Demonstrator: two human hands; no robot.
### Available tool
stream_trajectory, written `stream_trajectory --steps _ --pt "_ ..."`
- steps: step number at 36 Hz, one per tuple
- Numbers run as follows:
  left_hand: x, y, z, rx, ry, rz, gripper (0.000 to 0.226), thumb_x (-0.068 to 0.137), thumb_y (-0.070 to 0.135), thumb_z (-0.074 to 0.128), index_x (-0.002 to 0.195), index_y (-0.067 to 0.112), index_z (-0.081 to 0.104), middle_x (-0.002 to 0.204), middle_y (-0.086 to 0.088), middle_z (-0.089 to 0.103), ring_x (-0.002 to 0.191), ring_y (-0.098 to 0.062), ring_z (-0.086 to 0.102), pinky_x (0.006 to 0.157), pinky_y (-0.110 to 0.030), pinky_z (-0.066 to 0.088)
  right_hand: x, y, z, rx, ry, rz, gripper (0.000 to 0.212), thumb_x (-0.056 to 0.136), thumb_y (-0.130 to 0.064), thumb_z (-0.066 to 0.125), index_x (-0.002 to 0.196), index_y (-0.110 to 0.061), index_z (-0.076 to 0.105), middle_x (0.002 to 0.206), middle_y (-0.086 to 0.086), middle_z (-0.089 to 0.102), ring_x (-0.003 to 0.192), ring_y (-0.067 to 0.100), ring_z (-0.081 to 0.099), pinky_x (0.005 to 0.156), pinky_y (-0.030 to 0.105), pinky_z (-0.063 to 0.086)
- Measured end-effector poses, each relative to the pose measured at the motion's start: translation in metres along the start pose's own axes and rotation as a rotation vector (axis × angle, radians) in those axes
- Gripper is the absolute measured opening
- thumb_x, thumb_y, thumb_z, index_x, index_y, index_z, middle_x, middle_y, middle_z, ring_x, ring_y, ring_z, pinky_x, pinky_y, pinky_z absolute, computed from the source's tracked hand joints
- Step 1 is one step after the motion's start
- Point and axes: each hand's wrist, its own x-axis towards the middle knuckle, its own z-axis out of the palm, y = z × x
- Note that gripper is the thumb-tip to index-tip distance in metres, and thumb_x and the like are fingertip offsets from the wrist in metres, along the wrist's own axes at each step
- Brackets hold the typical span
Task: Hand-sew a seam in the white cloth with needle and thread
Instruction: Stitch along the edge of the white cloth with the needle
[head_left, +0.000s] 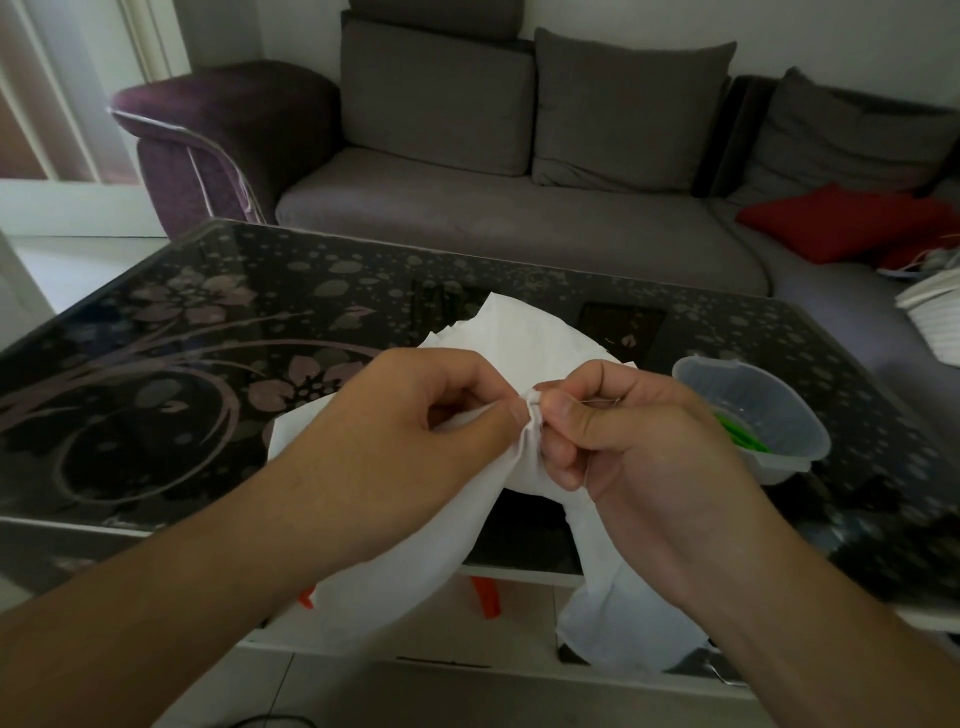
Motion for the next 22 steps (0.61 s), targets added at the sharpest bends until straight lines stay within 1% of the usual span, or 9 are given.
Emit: stream_trajectory --steps 3,6,11,16,19,22 --pt "-0.0006 0.0010 -0.0003 0.003 0.000 0.001 0.018 0.090 0.045 0.059 0.093 0.037 0.075 0.090 0.023 0.072 0.091 0.003 0.068 0.075 -0.008 0.049 -0.0003 -0.0002 0.0003 0.005 -0.003 -0.010 0.010 0.069 -0.017 0.069 0.067 -0.007 0.072 0.063 0.014 0.059 0.059 0.020 0.054 0.053 0.023 0.048" --pt "-0.0013 0.0014 -0.0003 0.012 0.001 0.003 0.021 0.088 0.049 0.057 0.093 0.038 0.074 0.091 0.022 0.072 0.092 0.002 0.068 0.074 -0.011 0.050 0.0001 -0.0003 0.0008 0.010 0.009 -0.006 0.013 0.068 -0.016 0.069 0.069 -0.003 0.071 0.064 0.011 0.060 0.058 0.018 0.054 0.052 0.023 0.048" --pt "-0.0009 0.0018 0.0007 -0.004 0.002 0.006 0.018 0.090 0.044 0.059 0.094 0.037 0.075 0.090 0.022 0.073 0.091 0.002 0.069 0.076 -0.010 0.052 -0.0005 0.0001 0.0007 0.007 0.013 0.002 0.014 0.067 -0.018 0.069 0.066 -0.004 0.069 0.065 0.009 0.060 0.060 0.019 0.054 0.055 0.021 0.048" --pt "-0.0007 0.0038 -0.0002 -0.015 -0.002 -0.002 0.019 0.090 0.044 0.059 0.094 0.036 0.076 0.091 0.021 0.074 0.092 0.001 0.069 0.077 -0.010 0.052 -0.0008 0.0005 0.0012 0.013 0.008 0.010 0.014 0.068 -0.019 0.069 0.066 -0.005 0.070 0.065 0.012 0.058 0.061 0.021 0.054 0.056 0.022 0.049" --pt "-0.0007 0.0051 -0.0017 -0.042 -0.016 -0.010 0.015 0.094 0.038 0.062 0.095 0.035 0.076 0.091 0.020 0.075 0.091 0.001 0.070 0.079 -0.014 0.053 -0.0020 -0.0001 0.0009 0.007 0.005 0.009 0.015 0.069 -0.019 0.068 0.067 -0.005 0.069 0.063 0.011 0.057 0.061 0.020 0.054 0.057 0.021 0.050" --pt "-0.0009 0.0065 -0.0036 -0.082 -0.030 -0.019 0.014 0.097 0.032 0.064 0.095 0.031 0.077 0.090 0.016 0.076 0.091 -0.002 0.071 0.083 -0.021 0.053 -0.0025 -0.0002 0.0006 0.002 -0.003 0.005 0.015 0.071 -0.019 0.068 0.069 -0.005 0.068 0.063 0.012 0.057 0.061 0.021 0.053 0.057 0.022 0.050"
